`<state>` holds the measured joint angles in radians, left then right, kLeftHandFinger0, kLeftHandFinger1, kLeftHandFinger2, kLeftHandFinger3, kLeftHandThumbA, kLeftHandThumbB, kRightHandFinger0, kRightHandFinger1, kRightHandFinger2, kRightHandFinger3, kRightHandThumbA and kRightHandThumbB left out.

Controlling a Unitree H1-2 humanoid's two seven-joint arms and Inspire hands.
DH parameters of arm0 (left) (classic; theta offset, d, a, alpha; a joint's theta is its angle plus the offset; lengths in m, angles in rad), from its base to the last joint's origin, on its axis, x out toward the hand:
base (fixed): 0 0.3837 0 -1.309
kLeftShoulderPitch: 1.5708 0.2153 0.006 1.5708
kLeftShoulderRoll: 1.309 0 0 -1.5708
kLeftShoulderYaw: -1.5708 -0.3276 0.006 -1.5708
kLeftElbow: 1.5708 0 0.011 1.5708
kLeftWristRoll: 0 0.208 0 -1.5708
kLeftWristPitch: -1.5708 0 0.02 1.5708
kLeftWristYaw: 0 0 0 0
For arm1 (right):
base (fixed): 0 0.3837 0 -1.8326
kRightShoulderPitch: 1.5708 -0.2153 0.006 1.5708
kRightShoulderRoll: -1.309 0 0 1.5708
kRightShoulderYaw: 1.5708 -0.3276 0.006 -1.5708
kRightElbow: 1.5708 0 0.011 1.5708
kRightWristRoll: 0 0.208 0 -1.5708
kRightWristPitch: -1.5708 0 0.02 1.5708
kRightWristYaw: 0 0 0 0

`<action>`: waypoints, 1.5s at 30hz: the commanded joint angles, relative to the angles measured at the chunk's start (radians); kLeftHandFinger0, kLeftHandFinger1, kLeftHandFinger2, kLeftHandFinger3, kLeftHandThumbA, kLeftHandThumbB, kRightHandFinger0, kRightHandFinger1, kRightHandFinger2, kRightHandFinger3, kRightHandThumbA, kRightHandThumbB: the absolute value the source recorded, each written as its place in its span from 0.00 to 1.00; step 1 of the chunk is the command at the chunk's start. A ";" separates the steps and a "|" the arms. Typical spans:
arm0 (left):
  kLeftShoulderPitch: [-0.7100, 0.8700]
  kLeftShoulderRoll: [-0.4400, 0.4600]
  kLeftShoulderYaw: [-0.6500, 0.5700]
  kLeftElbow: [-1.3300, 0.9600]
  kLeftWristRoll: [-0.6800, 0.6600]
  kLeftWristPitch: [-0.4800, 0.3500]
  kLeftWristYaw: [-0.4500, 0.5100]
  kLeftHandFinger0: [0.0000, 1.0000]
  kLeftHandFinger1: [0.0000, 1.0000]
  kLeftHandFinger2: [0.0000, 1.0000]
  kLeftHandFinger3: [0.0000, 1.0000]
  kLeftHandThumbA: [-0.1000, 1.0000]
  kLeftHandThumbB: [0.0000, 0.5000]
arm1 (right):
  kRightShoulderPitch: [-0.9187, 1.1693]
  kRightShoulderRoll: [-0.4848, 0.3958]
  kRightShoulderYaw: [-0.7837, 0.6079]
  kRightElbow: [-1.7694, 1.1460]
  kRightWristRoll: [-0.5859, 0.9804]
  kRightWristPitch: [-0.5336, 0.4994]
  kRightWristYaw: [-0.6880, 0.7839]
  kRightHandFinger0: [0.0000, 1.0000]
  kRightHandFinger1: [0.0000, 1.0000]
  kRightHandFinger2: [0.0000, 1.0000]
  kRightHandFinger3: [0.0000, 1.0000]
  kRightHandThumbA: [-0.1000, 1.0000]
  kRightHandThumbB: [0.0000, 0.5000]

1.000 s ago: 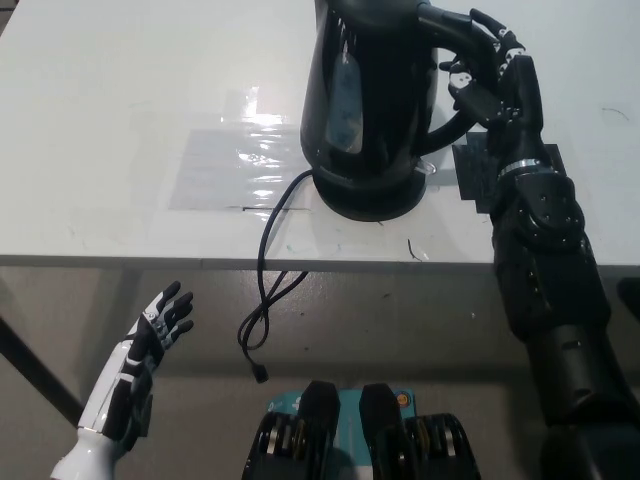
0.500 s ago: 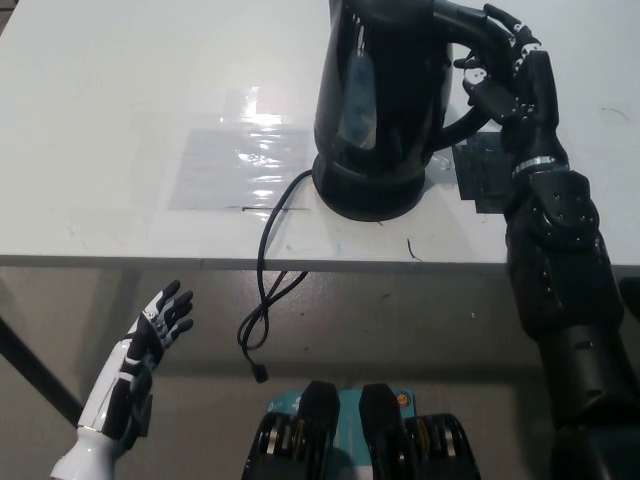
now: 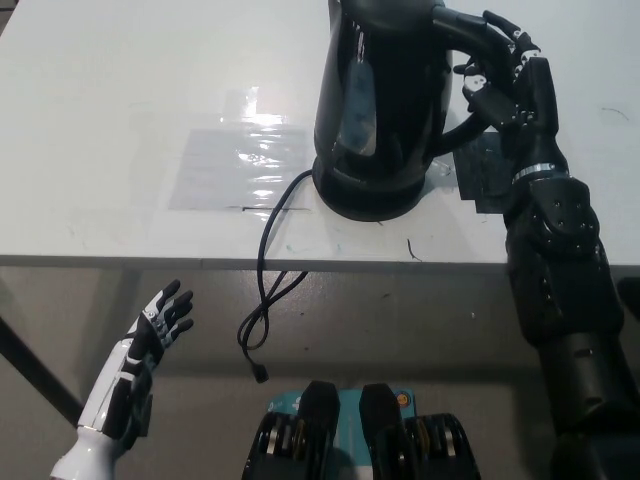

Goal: A kettle and its base are kept separately on the desk infront of the robot and the robot uses its right hand to lift the kettle by its handle and places it on its base to align it correctly.

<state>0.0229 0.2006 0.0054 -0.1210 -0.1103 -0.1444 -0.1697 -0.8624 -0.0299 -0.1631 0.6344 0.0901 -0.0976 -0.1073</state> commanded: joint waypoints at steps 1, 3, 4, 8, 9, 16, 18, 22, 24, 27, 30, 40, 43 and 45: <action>-0.019 0.017 0.003 -0.023 -0.004 -0.019 -0.016 1.00 1.00 1.00 1.00 1.00 0.09 | -0.046 0.014 0.005 -0.055 0.019 -0.071 0.009 0.00 0.44 0.80 0.81 0.00 0.18; -0.016 0.017 0.004 -0.025 -0.005 -0.018 -0.016 1.00 1.00 1.00 1.00 1.00 0.09 | -0.040 0.016 0.009 -0.055 0.012 -0.071 0.006 0.00 0.43 0.79 0.81 0.00 0.18; -0.016 0.017 0.004 -0.024 -0.007 -0.021 -0.017 1.00 1.00 1.00 1.00 1.00 0.09 | -0.039 0.016 0.011 -0.050 0.008 -0.076 0.006 0.00 0.42 0.78 0.81 0.00 0.18; -0.016 0.016 0.004 -0.024 -0.009 -0.017 -0.017 1.00 1.00 1.00 1.00 1.00 0.08 | -0.031 0.021 0.014 -0.063 0.007 -0.057 0.001 0.00 0.43 0.78 0.81 0.00 0.19; -0.016 0.015 0.003 -0.027 -0.008 -0.012 -0.016 1.00 1.00 1.00 1.00 1.00 0.08 | -0.031 0.021 0.015 -0.061 0.006 -0.060 0.000 0.00 0.43 0.78 0.81 0.00 0.19; -0.024 0.015 0.005 -0.022 -0.008 -0.016 -0.015 1.00 1.00 1.00 1.00 0.99 0.09 | -0.028 0.019 0.023 -0.037 -0.010 -0.079 -0.003 0.00 0.43 0.79 0.82 0.00 0.19; -0.024 0.014 0.003 -0.022 -0.002 -0.019 -0.013 1.00 1.00 1.00 1.00 1.00 0.09 | -0.024 0.016 0.020 -0.039 0.000 -0.075 0.006 0.00 0.40 0.79 0.81 0.00 0.18; -0.025 0.018 0.006 -0.027 -0.007 -0.012 -0.014 1.00 1.00 1.00 1.00 1.00 0.10 | -0.022 0.008 0.025 -0.038 -0.007 -0.081 0.010 0.00 0.40 0.78 0.80 0.00 0.18; -0.029 0.020 0.005 -0.024 -0.007 -0.012 -0.017 1.00 1.00 1.00 1.00 1.00 0.11 | -0.015 0.002 0.028 -0.055 -0.012 -0.068 0.008 0.00 0.40 0.78 0.80 0.00 0.18; -0.028 0.019 0.006 -0.028 -0.013 -0.005 -0.016 1.00 1.00 1.00 1.00 1.00 0.11 | -0.012 -0.004 0.034 -0.062 -0.019 -0.068 0.011 0.00 0.40 0.76 0.80 0.00 0.19; -0.029 0.019 0.007 -0.024 -0.013 -0.011 -0.016 1.00 1.00 1.00 1.00 1.00 0.10 | -0.007 -0.013 0.054 -0.070 -0.040 -0.070 0.016 0.00 0.38 0.77 0.81 0.00 0.19; -0.034 0.018 0.004 -0.034 -0.003 -0.002 -0.011 1.00 1.00 1.00 1.00 1.00 0.09 | -0.010 -0.016 0.130 -0.060 -0.121 -0.092 -0.015 0.00 0.29 0.65 0.79 0.00 0.26; -0.041 0.019 0.004 -0.026 0.002 -0.016 -0.011 1.00 1.00 1.00 1.00 1.00 0.08 | -0.013 -0.007 0.147 -0.054 -0.135 -0.100 -0.017 0.00 0.30 0.66 0.79 0.00 0.25; -0.043 0.020 0.005 -0.026 0.001 -0.014 -0.011 1.00 1.00 1.00 1.00 1.00 0.09 | -0.019 -0.002 0.158 -0.037 -0.146 -0.125 -0.019 0.00 0.29 0.65 0.76 0.00 0.25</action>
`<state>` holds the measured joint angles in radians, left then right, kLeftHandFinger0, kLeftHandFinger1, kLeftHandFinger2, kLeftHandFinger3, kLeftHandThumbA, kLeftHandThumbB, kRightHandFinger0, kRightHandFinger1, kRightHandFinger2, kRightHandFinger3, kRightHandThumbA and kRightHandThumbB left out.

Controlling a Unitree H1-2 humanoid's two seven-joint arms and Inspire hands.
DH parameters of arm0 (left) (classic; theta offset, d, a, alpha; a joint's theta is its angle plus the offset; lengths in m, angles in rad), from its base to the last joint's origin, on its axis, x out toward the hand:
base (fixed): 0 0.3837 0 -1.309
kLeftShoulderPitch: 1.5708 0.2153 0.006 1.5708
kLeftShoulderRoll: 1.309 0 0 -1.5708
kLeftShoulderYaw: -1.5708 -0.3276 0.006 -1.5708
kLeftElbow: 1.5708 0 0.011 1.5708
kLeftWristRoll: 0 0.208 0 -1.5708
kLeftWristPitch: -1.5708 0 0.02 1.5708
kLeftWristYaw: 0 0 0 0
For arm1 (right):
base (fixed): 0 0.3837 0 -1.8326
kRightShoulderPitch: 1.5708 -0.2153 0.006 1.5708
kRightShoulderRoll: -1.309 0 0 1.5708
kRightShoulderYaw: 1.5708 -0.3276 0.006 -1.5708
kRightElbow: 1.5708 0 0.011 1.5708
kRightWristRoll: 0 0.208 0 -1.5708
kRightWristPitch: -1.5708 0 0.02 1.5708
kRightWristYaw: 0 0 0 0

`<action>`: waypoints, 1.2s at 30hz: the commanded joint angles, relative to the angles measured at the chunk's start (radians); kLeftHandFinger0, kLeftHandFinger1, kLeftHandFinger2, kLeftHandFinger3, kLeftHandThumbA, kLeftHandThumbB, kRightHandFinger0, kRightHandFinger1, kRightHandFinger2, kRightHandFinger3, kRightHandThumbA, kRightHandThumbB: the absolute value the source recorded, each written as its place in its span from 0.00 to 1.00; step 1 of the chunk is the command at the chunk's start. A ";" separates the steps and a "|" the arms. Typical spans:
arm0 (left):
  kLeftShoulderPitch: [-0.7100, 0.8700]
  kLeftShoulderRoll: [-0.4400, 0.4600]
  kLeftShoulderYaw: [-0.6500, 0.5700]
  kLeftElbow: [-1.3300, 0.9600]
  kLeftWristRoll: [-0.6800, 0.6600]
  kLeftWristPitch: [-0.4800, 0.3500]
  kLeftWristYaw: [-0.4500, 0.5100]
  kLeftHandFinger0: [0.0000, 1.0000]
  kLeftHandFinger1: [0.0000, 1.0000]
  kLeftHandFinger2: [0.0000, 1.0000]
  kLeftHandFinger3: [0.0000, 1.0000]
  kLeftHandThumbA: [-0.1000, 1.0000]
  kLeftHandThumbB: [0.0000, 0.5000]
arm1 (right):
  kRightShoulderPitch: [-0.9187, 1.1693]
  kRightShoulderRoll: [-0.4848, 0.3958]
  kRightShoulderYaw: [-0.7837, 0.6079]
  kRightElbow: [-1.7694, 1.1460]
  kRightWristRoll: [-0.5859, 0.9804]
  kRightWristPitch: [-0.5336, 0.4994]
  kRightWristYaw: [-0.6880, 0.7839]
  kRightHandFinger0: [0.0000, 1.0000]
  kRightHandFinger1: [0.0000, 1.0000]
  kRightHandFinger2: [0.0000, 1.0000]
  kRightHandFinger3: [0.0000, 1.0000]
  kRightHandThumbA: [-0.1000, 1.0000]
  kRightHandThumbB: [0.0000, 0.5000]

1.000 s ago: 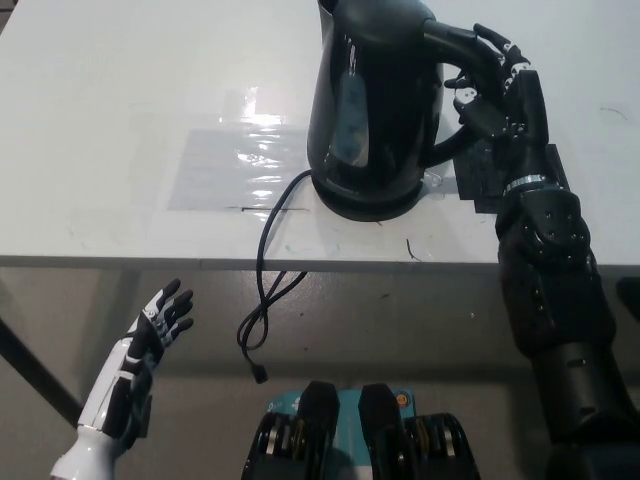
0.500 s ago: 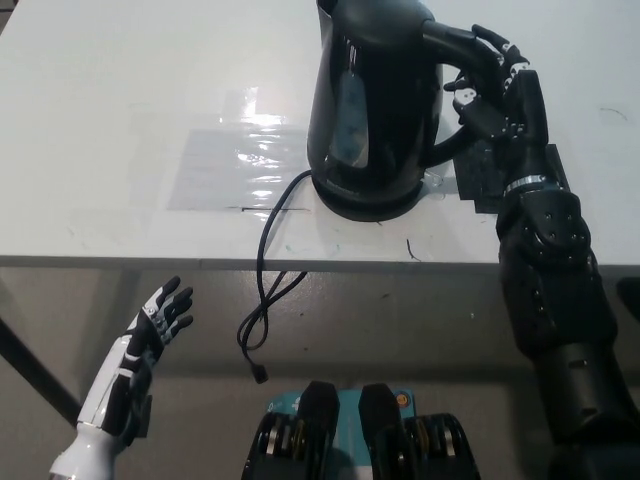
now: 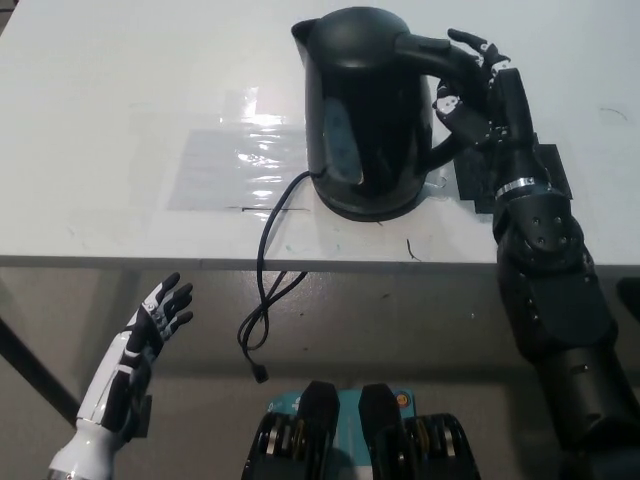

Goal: A kettle and its base are kept separately on the desk infront of the robot and the robot uses its right hand to lift the kettle by its handle and places it on its base to align it correctly.

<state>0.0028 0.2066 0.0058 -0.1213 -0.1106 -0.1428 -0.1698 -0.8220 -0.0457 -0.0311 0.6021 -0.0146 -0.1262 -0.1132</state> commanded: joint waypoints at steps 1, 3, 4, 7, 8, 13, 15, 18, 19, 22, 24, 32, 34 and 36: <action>-0.023 0.015 0.005 -0.030 0.000 -0.012 -0.011 1.00 1.00 1.00 1.00 1.00 0.09 | -0.061 0.015 0.031 0.000 -0.049 -0.101 -0.017 0.00 0.29 0.66 0.75 0.00 0.25; -0.024 0.016 0.005 -0.032 0.001 -0.011 -0.011 1.00 1.00 1.00 1.00 1.00 0.08 | -0.062 0.016 0.030 0.010 -0.044 -0.108 -0.015 0.00 0.30 0.67 0.74 0.00 0.25; -0.025 0.016 0.005 -0.031 -0.002 -0.010 -0.012 1.00 1.00 1.00 1.00 1.00 0.09 | -0.062 0.016 0.028 0.013 -0.039 -0.106 -0.012 0.00 0.31 0.67 0.75 0.00 0.24; -0.024 0.019 0.005 -0.029 -0.004 -0.013 -0.015 1.00 1.00 1.00 1.00 1.00 0.09 | -0.056 0.022 0.021 0.011 -0.032 -0.073 -0.017 0.00 0.34 0.71 0.80 0.00 0.26; -0.024 0.019 0.006 -0.028 -0.004 -0.013 -0.015 1.00 1.00 1.00 1.00 1.00 0.09 | -0.057 0.023 0.021 0.012 -0.033 -0.074 -0.017 0.00 0.34 0.71 0.80 0.00 0.26; -0.017 0.016 0.007 -0.033 0.002 -0.010 -0.008 1.00 1.00 1.00 1.00 1.00 0.08 | -0.023 -0.030 0.063 -0.048 0.058 0.045 0.209 1.00 1.00 1.00 1.00 0.75 1.00; -0.020 0.017 0.006 -0.032 0.002 -0.010 -0.009 1.00 1.00 1.00 1.00 1.00 0.08 | -0.025 -0.047 0.064 -0.038 0.084 0.039 0.259 1.00 1.00 1.00 1.00 0.79 1.00; -0.022 0.016 0.008 -0.029 -0.005 -0.006 -0.009 1.00 1.00 1.00 1.00 1.00 0.11 | -0.028 -0.058 0.052 -0.032 0.115 0.038 0.290 1.00 1.00 1.00 1.00 0.80 1.00; -0.021 0.015 0.008 -0.030 -0.007 -0.006 -0.009 1.00 1.00 1.00 1.00 1.00 0.11 | -0.028 -0.057 0.045 -0.035 0.132 0.045 0.300 1.00 1.00 1.00 1.00 0.78 1.00; -0.020 0.013 0.007 -0.030 -0.005 -0.008 -0.008 1.00 1.00 1.00 1.00 1.00 0.11 | -0.025 -0.058 0.026 -0.036 0.169 0.049 0.323 1.00 1.00 1.00 1.00 0.75 1.00; -0.020 0.013 0.006 -0.030 0.002 -0.011 -0.006 1.00 1.00 1.00 1.00 1.00 0.09 | -0.029 -0.061 0.014 -0.024 0.196 0.046 0.347 1.00 1.00 1.00 1.00 0.74 1.00; -0.021 0.014 0.008 -0.027 -0.003 -0.012 -0.008 1.00 1.00 1.00 1.00 1.00 0.10 | -0.037 -0.069 -0.037 -0.026 0.280 0.039 0.414 1.00 1.00 1.00 1.00 0.80 1.00; -0.020 0.014 0.008 -0.025 -0.004 -0.013 -0.008 1.00 1.00 1.00 1.00 1.00 0.09 | -0.039 -0.070 -0.053 -0.035 0.297 0.036 0.414 1.00 1.00 1.00 1.00 0.81 1.00; -0.019 0.013 0.008 -0.027 -0.005 -0.012 -0.008 1.00 1.00 1.00 1.00 1.00 0.09 | -0.043 -0.073 -0.064 -0.037 0.308 0.025 0.420 1.00 1.00 1.00 1.00 0.81 1.00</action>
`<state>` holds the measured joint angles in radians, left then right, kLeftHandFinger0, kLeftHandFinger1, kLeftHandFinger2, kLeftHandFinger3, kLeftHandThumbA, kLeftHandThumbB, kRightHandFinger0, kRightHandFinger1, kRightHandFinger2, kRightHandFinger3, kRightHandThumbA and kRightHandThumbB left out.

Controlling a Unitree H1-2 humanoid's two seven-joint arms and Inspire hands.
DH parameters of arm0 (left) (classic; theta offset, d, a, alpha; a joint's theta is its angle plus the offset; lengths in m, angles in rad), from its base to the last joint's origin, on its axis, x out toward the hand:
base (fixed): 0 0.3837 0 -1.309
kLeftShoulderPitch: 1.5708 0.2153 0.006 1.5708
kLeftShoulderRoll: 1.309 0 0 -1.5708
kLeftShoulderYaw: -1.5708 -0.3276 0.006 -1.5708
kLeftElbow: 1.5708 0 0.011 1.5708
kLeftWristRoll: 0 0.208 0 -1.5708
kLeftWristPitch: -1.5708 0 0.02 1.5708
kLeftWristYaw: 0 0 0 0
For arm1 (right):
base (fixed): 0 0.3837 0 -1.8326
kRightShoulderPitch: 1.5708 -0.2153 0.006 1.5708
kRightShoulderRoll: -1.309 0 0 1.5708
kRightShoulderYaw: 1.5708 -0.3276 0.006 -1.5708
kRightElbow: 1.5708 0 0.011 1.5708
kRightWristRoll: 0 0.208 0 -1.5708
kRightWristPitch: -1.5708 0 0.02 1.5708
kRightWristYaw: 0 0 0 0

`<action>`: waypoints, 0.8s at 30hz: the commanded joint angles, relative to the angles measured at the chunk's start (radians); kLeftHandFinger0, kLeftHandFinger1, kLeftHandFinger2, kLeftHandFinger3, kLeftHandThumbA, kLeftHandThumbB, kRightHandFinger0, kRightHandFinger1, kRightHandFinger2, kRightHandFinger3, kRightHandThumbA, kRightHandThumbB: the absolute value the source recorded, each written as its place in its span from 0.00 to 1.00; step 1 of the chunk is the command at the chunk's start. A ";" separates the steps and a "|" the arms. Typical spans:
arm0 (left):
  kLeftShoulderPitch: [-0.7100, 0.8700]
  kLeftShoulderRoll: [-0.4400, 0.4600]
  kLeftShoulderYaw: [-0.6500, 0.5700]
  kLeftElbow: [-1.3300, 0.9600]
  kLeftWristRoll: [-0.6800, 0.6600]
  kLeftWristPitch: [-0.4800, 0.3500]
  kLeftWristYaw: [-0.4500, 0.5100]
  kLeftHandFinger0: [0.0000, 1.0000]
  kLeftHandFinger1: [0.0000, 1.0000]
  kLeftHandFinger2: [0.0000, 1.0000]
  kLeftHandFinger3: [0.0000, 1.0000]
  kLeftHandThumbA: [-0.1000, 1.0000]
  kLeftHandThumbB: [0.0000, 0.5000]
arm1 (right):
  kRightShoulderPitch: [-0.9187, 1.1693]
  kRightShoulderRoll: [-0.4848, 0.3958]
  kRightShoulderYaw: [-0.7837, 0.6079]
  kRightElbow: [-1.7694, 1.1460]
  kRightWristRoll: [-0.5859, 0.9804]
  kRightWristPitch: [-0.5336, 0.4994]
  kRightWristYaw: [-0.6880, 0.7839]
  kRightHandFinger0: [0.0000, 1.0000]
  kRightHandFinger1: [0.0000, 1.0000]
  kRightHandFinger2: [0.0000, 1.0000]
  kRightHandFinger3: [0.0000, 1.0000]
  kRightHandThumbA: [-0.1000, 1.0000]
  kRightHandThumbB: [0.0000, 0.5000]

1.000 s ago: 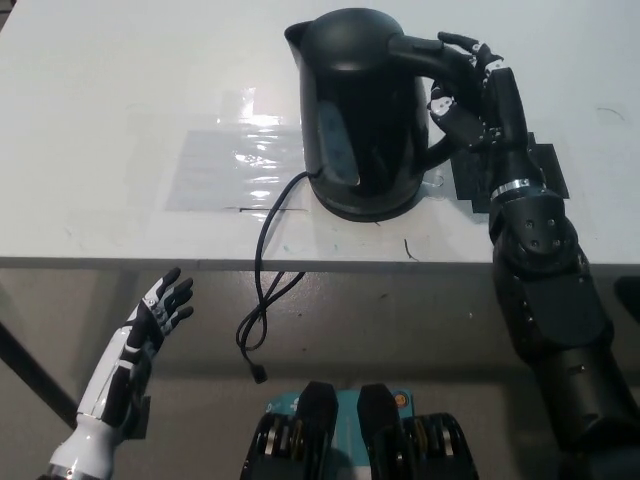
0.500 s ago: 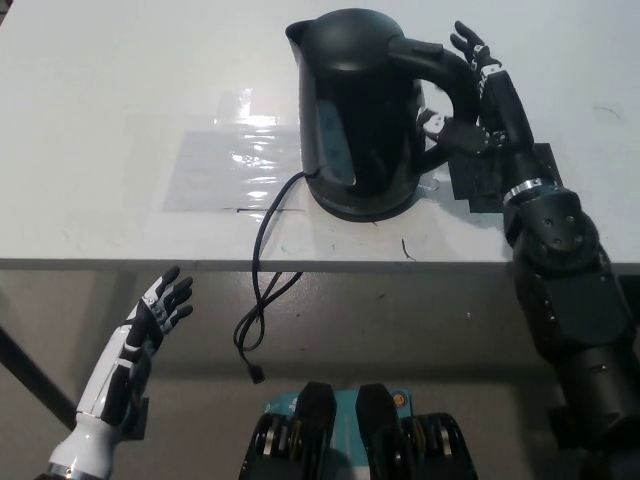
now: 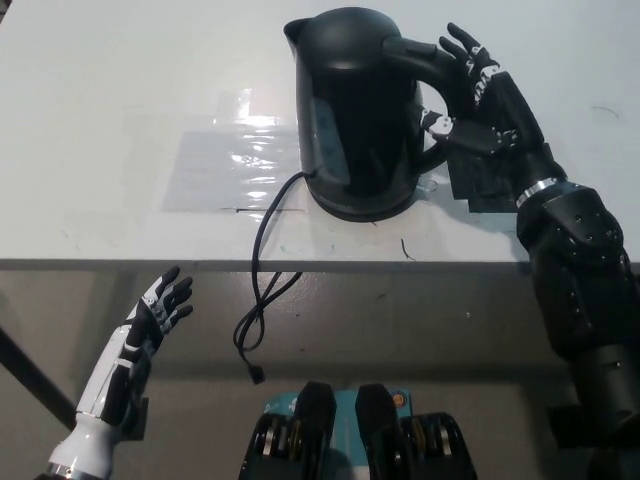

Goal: A kettle and its base are kept separately on the desk infront of the robot and the robot uses its right hand to lift the kettle by its handle and places it on its base to align it correctly.

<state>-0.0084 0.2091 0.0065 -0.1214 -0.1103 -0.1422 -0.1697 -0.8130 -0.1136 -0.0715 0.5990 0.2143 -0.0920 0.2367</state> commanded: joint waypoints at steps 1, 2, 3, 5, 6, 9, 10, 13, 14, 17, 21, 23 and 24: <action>-0.008 0.010 0.007 -0.027 -0.006 -0.013 -0.008 1.00 1.00 1.00 1.00 1.00 0.09 | -0.053 -0.008 -0.029 -0.040 0.081 -0.013 0.069 1.00 1.00 1.00 1.00 0.83 1.00; -0.008 0.010 0.008 -0.025 -0.005 -0.016 -0.008 1.00 1.00 1.00 1.00 1.00 0.08 | -0.052 -0.010 -0.040 -0.055 0.091 -0.009 0.066 1.00 1.00 1.00 1.00 0.81 1.00; -0.009 0.010 0.009 -0.024 -0.002 -0.020 -0.006 1.00 1.00 1.00 1.00 1.00 0.07 | -0.049 -0.017 -0.051 -0.078 0.101 -0.003 0.062 1.00 1.00 1.00 1.00 0.80 1.00; -0.011 0.011 0.010 -0.022 -0.003 -0.022 -0.006 1.00 1.00 1.00 1.00 1.00 0.07 | -0.048 -0.022 -0.061 -0.089 0.101 -0.009 0.056 1.00 1.00 1.00 1.00 0.79 1.00; -0.011 0.011 0.010 -0.022 -0.005 -0.021 -0.007 1.00 1.00 1.00 1.00 1.00 0.08 | -0.047 -0.027 -0.066 -0.092 0.101 -0.015 0.053 1.00 1.00 1.00 1.00 0.78 1.00; -0.009 0.011 0.011 -0.019 -0.007 -0.023 -0.008 1.00 1.00 1.00 1.00 1.00 0.10 | -0.045 -0.044 -0.085 -0.101 0.090 -0.030 0.037 1.00 1.00 1.00 1.00 0.78 1.00; -0.008 0.011 0.012 -0.017 -0.005 -0.022 -0.006 1.00 1.00 1.00 1.00 1.00 0.10 | -0.043 -0.054 -0.095 -0.109 0.090 -0.033 0.032 1.00 1.00 1.00 1.00 0.78 1.00; -0.009 0.009 0.012 -0.013 -0.003 -0.029 -0.006 1.00 1.00 1.00 1.00 1.00 0.11 | -0.044 -0.081 -0.098 -0.099 0.062 -0.061 0.025 1.00 1.00 1.00 1.00 0.81 1.00; -0.008 0.009 0.012 -0.013 -0.001 -0.029 -0.005 1.00 1.00 1.00 1.00 1.00 0.09 | -0.043 -0.087 -0.099 -0.100 0.060 -0.065 0.025 1.00 1.00 1.00 1.00 0.81 1.00; -0.009 0.009 0.012 -0.012 -0.001 -0.028 -0.005 1.00 1.00 1.00 1.00 1.00 0.09 | -0.038 -0.100 -0.101 -0.096 0.055 -0.088 0.024 1.00 1.00 1.00 1.00 0.79 1.00; -0.007 0.007 0.012 -0.017 0.005 -0.023 -0.001 1.00 1.00 1.00 1.00 1.00 0.11 | -0.022 -0.123 -0.098 -0.122 -0.004 -0.137 -0.024 1.00 1.00 1.00 1.00 0.83 1.00; -0.005 0.006 0.012 -0.023 0.013 -0.020 0.004 1.00 1.00 1.00 1.00 1.00 0.11 | -0.010 -0.129 -0.107 -0.173 -0.015 -0.151 -0.048 1.00 1.00 1.00 1.00 0.83 1.00; -0.006 0.003 0.011 -0.027 0.014 -0.013 0.006 1.00 1.00 1.00 1.00 1.00 0.11 | 0.003 -0.126 -0.123 -0.245 -0.036 -0.164 -0.088 1.00 1.00 1.00 1.00 0.88 1.00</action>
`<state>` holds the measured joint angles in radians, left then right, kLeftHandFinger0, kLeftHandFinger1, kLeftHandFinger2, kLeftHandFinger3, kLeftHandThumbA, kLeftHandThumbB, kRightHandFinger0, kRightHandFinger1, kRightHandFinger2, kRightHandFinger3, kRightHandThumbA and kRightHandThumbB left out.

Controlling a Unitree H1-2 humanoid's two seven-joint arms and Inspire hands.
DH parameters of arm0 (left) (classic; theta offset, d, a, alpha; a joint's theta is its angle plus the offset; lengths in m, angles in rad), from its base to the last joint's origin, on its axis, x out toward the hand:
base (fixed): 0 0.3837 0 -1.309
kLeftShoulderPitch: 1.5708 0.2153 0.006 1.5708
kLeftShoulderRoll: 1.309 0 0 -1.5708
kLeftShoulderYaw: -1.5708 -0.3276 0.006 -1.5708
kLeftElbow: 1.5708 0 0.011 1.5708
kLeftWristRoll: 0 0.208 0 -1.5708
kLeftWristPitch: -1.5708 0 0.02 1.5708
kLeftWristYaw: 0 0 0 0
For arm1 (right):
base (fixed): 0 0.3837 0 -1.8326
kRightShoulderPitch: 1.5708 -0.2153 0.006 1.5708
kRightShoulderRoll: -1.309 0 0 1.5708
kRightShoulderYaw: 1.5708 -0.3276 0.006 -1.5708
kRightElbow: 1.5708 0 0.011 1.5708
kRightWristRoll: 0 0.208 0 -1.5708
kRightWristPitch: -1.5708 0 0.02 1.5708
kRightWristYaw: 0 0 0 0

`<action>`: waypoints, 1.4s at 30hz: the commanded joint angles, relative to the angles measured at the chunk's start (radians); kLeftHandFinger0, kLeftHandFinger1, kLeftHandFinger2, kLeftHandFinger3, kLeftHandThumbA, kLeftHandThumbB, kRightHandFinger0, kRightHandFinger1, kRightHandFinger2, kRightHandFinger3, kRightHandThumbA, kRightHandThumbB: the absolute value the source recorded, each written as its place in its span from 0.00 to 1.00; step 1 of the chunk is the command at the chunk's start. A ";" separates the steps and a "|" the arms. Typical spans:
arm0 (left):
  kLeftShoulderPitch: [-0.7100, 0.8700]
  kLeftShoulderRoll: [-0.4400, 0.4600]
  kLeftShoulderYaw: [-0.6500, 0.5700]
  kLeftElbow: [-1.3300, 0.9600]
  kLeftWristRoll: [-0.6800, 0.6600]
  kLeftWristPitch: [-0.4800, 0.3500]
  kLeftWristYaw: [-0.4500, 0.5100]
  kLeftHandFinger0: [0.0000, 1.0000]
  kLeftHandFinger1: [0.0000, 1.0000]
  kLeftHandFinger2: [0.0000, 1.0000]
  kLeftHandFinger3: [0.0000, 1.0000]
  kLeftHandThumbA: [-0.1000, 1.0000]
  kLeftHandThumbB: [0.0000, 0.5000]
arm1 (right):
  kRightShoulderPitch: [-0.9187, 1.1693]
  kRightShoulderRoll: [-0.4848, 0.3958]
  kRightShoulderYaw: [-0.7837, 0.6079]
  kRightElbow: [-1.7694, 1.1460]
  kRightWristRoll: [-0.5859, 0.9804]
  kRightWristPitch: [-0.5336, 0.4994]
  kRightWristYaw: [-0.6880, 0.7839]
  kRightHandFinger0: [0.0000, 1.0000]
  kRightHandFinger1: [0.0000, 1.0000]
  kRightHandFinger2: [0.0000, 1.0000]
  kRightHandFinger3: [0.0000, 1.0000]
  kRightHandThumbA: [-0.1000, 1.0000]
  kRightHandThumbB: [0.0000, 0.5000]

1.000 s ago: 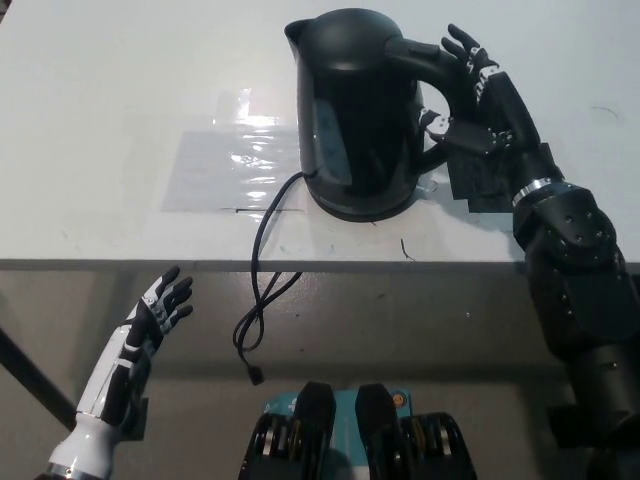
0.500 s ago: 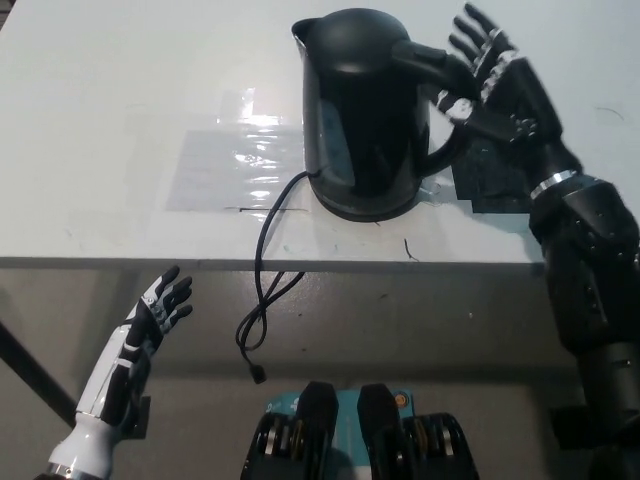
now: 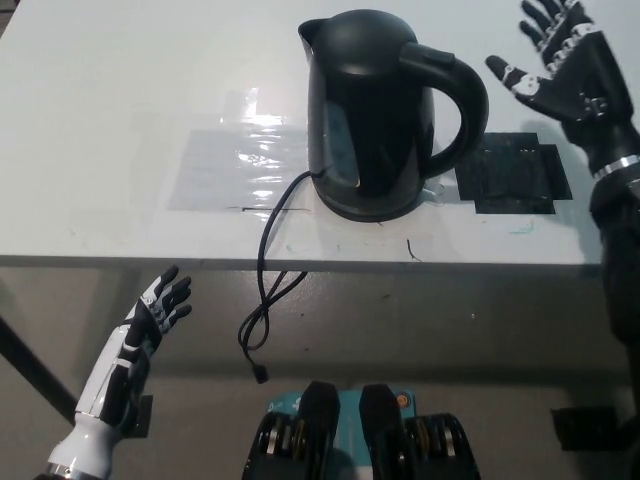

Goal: A kettle and its base are kept separately on the desk infront of the robot and the robot uses its right hand to lift the kettle by its handle and places it on its base to align it correctly.

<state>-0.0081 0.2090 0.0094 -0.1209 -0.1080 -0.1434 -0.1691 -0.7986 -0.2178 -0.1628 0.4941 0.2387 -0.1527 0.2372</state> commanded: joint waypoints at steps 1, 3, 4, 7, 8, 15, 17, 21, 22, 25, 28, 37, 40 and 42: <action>-0.008 0.006 0.008 -0.024 0.012 -0.016 0.004 1.00 1.00 1.00 1.00 1.00 0.12 | 0.002 -0.017 -0.042 -0.206 -0.073 -0.096 -0.112 1.00 1.00 1.00 1.00 0.92 1.00; -0.016 0.007 0.009 -0.017 0.012 -0.021 0.003 1.00 1.00 1.00 1.00 1.00 0.12 | 0.033 -0.005 -0.060 -0.348 -0.069 -0.059 -0.134 1.00 1.00 1.00 1.00 0.94 1.00; -0.019 0.008 0.011 -0.012 0.014 -0.028 0.003 1.00 1.00 1.00 1.00 1.00 0.13 | 0.067 -0.003 -0.066 -0.474 -0.081 -0.023 -0.144 1.00 1.00 1.00 1.00 1.00 1.00; -0.020 0.010 0.016 -0.015 0.011 -0.019 0.007 1.00 1.00 1.00 1.00 1.00 0.13 | 0.165 0.006 -0.075 -0.754 -0.103 0.043 -0.153 1.00 1.00 1.00 1.00 1.00 1.00; -0.020 0.010 0.017 -0.016 0.004 -0.017 0.005 1.00 1.00 1.00 1.00 1.00 0.12 | 0.203 0.007 -0.074 -0.822 -0.118 0.058 -0.151 1.00 1.00 1.00 1.00 1.00 1.00; -0.019 0.010 0.014 -0.011 -0.009 -0.026 -0.005 1.00 1.00 1.00 1.00 1.00 0.09 | 0.499 -0.003 -0.071 -0.994 -0.131 0.013 -0.098 1.00 1.00 1.00 1.00 1.00 0.92; -0.016 0.009 0.013 -0.017 -0.011 -0.020 -0.005 1.00 1.00 1.00 1.00 1.00 0.09 | 0.573 0.002 -0.066 -0.980 -0.146 -0.023 -0.090 1.00 1.00 1.00 1.00 1.00 0.99; -0.016 0.007 0.013 -0.019 -0.009 -0.009 -0.002 1.00 1.00 1.00 1.00 1.00 0.13 | 0.683 0.012 -0.042 -0.895 -0.138 -0.084 -0.078 1.00 1.00 1.00 1.00 1.00 1.00; -0.015 0.007 0.013 -0.019 -0.010 -0.009 -0.002 1.00 1.00 1.00 1.00 1.00 0.13 | 0.698 0.014 -0.033 -0.879 -0.136 -0.093 -0.073 1.00 1.00 1.00 1.00 1.00 0.96; -0.003 0.004 0.014 -0.021 -0.014 -0.014 -0.004 1.00 1.00 1.00 1.00 1.00 0.12 | 0.744 0.026 -0.003 -0.828 -0.141 -0.109 -0.068 1.00 1.00 1.00 1.00 1.00 0.98; 0.001 0.004 0.012 -0.022 -0.007 -0.015 -0.003 1.00 1.00 1.00 1.00 1.00 0.13 | 0.774 0.037 0.022 -0.792 -0.128 -0.108 -0.063 1.00 1.00 1.00 1.00 1.00 0.94; 0.000 -0.002 0.015 -0.015 -0.014 -0.036 -0.002 1.00 1.00 1.00 1.00 0.99 0.16 | 0.779 0.079 0.077 -0.598 -0.163 -0.197 -0.072 1.00 1.00 1.00 1.00 1.00 0.83; 0.002 -0.003 0.017 -0.019 -0.016 -0.027 0.000 1.00 1.00 1.00 1.00 0.99 0.17 | 0.777 0.082 0.095 -0.538 -0.190 -0.225 -0.071 1.00 1.00 1.00 1.00 1.00 0.74; 0.003 -0.003 0.016 -0.016 -0.006 -0.031 0.003 1.00 1.00 1.00 1.00 1.00 0.19 | 0.778 0.083 0.102 -0.520 -0.185 -0.219 -0.070 1.00 1.00 1.00 1.00 1.00 0.74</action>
<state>-0.0029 0.2041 0.0131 -0.1110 -0.1093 -0.1455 -0.1689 -0.0039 -0.1369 -0.0735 -0.0451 0.0818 -0.2869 0.1760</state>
